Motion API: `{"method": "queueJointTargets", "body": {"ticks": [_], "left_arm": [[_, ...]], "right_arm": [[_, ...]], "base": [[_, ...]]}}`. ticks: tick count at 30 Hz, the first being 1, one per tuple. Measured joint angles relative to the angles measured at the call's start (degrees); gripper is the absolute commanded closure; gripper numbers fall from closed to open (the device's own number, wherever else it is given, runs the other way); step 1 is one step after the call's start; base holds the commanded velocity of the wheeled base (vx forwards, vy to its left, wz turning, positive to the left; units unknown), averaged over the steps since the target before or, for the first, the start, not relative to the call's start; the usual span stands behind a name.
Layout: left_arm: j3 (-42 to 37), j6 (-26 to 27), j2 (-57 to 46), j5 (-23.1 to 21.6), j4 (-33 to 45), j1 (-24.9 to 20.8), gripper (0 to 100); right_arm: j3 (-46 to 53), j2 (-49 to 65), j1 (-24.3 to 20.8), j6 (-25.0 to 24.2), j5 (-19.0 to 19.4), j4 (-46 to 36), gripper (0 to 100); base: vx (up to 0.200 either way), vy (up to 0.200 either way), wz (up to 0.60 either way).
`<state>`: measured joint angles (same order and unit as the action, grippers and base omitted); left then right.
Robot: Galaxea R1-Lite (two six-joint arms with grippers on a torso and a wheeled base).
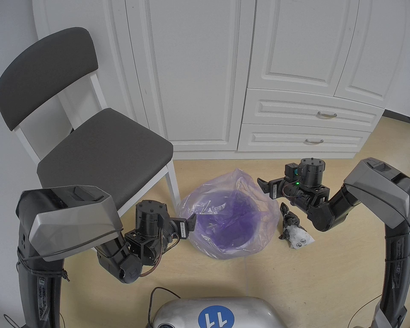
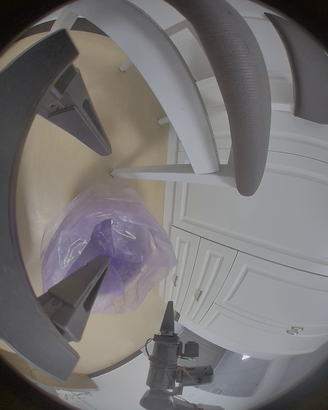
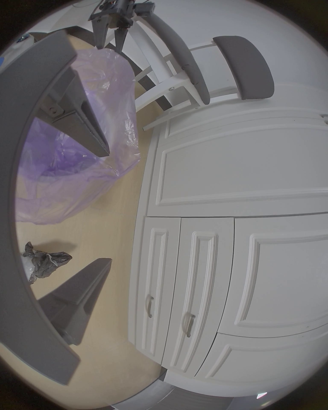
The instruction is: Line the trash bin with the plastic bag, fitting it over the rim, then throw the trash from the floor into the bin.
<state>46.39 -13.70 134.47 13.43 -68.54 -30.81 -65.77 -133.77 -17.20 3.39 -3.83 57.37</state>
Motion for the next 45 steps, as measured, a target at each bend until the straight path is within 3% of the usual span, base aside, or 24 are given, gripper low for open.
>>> {"method": "queueJointTargets", "body": {"ticks": [20,27,34,45], "left_arm": [[-1.57,1.33,-3.77,0.3,0.0,-0.94,0],[-0.22,1.69,-4.49,1.89,0.05,-1.41,0],[6.6,2.68,-2.23,3.32,1.83,-2.43,0],[16.2,3.47,3.04,3.34,11.5,-2.13,0]], "right_arm": [[11.28,6.21,0.39,-3.44,-1.54,6.33,0],[8.25,7.01,0.09,-6.94,-6.75,-4.19,0],[1.02,5.41,-0.43,-13.04,-8.51,-14.31,0],[-2.86,-0.09,-0.6,-14.09,-8.68,-17.21,0]], "base": [[0.0,0.0,0.0],[0.0,0.0,0.0],[0.0,0.0,0.0],[0.0,0.0,0.0]]}}
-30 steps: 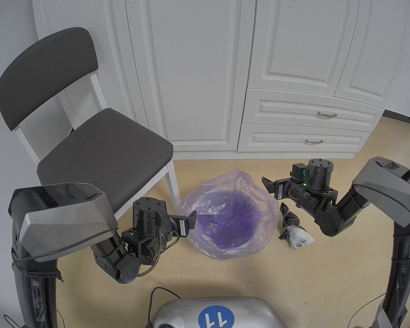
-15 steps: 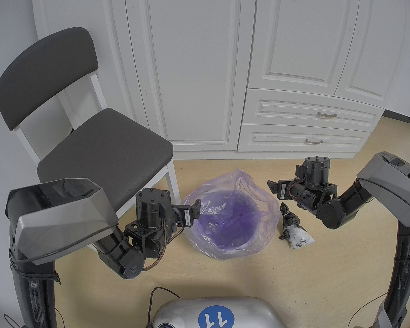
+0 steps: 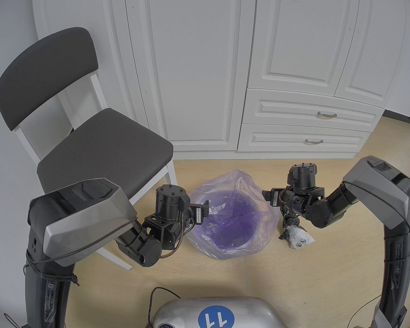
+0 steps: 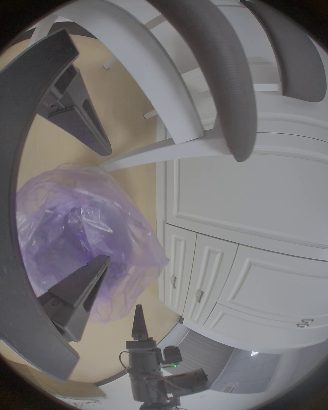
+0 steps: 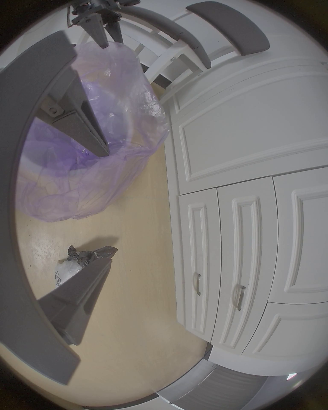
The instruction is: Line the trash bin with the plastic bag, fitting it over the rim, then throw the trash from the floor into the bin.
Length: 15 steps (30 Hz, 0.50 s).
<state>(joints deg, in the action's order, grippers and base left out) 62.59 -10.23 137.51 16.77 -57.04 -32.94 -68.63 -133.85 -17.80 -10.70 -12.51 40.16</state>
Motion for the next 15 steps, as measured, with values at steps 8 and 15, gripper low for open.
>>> {"method": "queueJointTargets", "body": {"ticks": [8,15], "left_arm": [[8.67,-0.28,4.44,0.29,6.05,3.51,0],[14.79,-2.0,9.18,0.77,6.62,5.83,0]], "right_arm": [[-4.35,-5.9,0.39,-0.22,0.0,-0.11,0],[-9.92,-10.5,1.27,-3.44,-0.18,-0.12,0]], "base": [[0.0,0.0,0.0],[0.0,0.0,0.0]]}}
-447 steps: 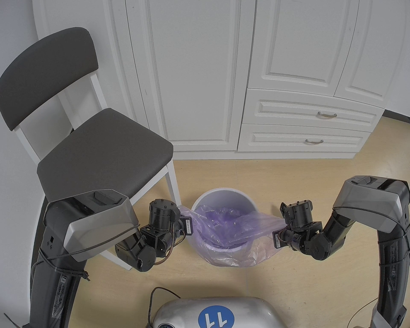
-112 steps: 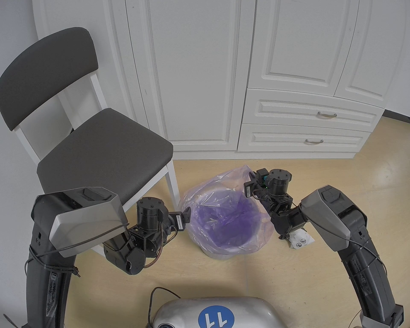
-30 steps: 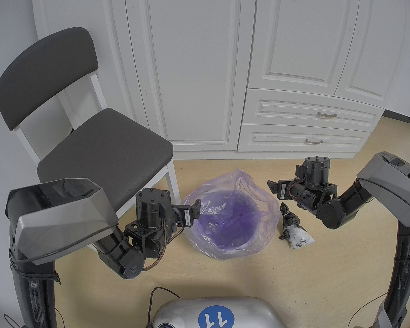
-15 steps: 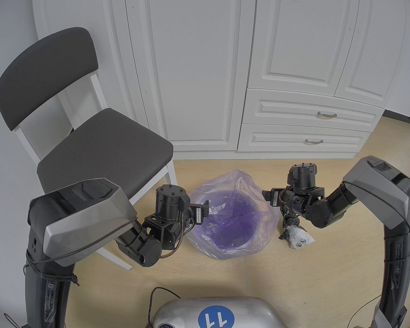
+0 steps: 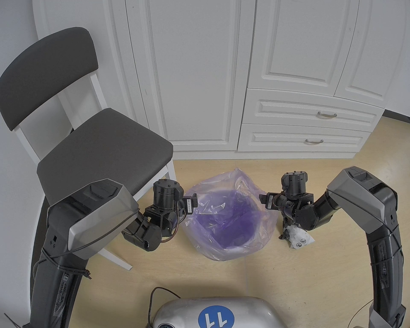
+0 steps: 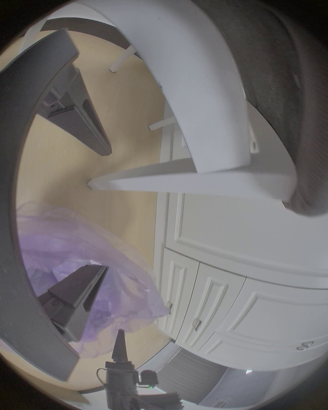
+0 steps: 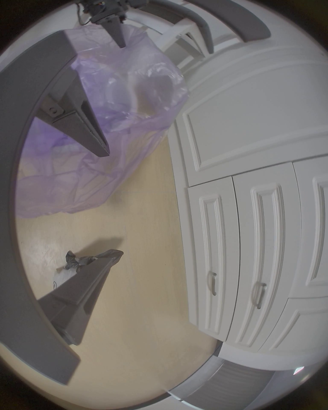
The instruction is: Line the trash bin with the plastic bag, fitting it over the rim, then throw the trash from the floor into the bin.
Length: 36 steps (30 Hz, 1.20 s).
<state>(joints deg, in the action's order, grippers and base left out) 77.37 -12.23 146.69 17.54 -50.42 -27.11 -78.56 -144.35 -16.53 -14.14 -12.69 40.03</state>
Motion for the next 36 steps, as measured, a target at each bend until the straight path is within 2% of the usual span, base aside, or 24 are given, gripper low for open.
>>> {"method": "queueJointTargets", "body": {"ticks": [13,23,31,36], "left_arm": [[5.89,-2.13,6.23,1.58,0.26,1.46,0],[6.96,-3.8,9.13,1.65,2.74,1.46,0],[9.47,-7.31,9.42,1.52,8.61,-1.06,0],[10.52,-8.05,9.44,1.52,9.75,-1.0,0]], "right_arm": [[-8.73,-6.17,0.13,-8.87,-0.55,0.12,0],[-9.45,-6.73,0.17,-9.47,-0.5,0.06,0],[-9.01,-5.66,1.35,-9.36,-0.28,-0.18,0],[-9.26,-5.46,1.55,-9.36,-0.15,-2.97,0]], "base": [[0.0,0.0,0.0],[0.0,0.0,0.0],[0.0,0.0,0.0],[0.0,0.0,0.0]]}}
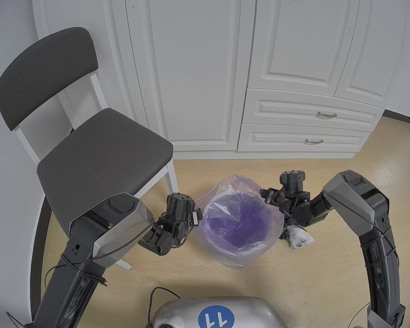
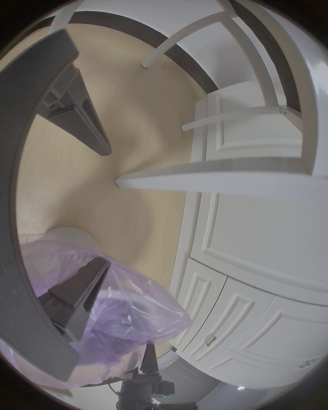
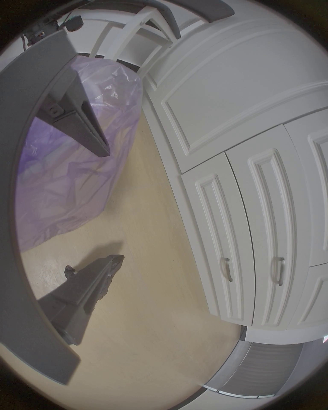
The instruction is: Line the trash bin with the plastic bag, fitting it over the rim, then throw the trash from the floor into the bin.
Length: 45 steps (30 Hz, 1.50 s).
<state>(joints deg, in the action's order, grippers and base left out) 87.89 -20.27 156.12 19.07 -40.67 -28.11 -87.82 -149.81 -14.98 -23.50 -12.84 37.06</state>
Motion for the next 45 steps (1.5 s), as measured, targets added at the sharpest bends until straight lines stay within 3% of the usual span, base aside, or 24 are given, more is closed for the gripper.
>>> {"method": "queueJointTargets", "body": {"ticks": [11,25,29,37,42,45], "left_arm": [[0.44,-1.78,-0.28,-0.82,0.68,3.34,0],[2.54,-1.65,0.02,-3.55,13.8,3.73,0],[1.46,-1.89,-1.39,-3.61,13.58,3.94,0],[-4.57,-1.34,-7.75,-3.47,9.85,3.97,0],[-9.47,-0.17,-12.06,-3.45,7.23,3.54,0],[-12.53,1.28,-14.18,-3.47,4.95,3.01,0]], "right_arm": [[-3.5,-1.43,1.26,-0.13,-0.27,-3.45,0],[-8.35,-4.19,2.78,-0.46,-0.71,-12.24,0],[-8.12,-3.67,3.0,-0.55,-0.71,-13.12,0],[-1.56,3.41,3.16,1.21,-0.27,-13.34,0],[6.64,9.65,3.02,6.35,0.57,-13.12,0],[12.36,12.98,2.67,10.26,3.38,-12.57,0]], "base": [[0.0,0.0,0.0],[0.0,0.0,0.0],[0.0,0.0,0.0],[0.0,0.0,0.0],[0.0,0.0,0.0],[0.0,0.0,0.0]]}}
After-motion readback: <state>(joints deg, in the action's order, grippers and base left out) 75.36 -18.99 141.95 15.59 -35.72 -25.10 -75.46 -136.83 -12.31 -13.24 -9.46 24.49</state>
